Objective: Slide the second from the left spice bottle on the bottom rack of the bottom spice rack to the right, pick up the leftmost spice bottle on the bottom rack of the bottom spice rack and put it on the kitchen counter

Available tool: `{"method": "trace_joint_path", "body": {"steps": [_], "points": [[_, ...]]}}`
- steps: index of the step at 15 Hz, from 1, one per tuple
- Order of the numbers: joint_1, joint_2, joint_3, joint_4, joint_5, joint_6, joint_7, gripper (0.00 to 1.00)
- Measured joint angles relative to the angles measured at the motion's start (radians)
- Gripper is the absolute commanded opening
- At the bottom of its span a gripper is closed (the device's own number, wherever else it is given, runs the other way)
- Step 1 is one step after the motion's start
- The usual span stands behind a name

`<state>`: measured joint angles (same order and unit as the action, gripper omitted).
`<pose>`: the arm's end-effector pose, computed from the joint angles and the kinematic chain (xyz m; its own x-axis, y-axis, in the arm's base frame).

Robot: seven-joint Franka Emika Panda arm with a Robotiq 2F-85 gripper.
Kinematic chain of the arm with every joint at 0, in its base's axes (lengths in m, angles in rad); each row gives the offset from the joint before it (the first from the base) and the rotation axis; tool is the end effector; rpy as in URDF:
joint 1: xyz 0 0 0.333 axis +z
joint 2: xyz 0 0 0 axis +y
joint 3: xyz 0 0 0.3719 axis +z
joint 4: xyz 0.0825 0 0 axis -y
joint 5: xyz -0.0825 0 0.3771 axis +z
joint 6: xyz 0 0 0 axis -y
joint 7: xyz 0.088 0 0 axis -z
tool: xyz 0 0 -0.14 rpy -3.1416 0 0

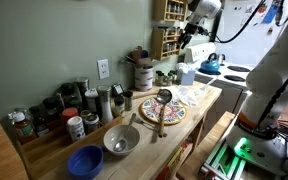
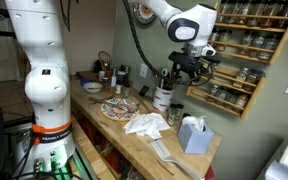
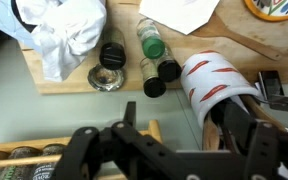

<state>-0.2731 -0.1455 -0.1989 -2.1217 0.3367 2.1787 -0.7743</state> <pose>0.4736 -0.2227 0.5230 0.9317 0.1047 0.3477 0.1556 -0.9803 -0.1217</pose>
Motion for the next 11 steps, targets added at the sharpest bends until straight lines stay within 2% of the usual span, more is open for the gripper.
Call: {"method": "trace_joint_path", "body": {"steps": [7,11], "points": [[0.054,-0.211,0.024,-0.093,-0.156,-0.083,0.289,1.0],[0.08,-0.26,0.016,-0.117,-0.175,-0.095,0.321,1.0]]}}
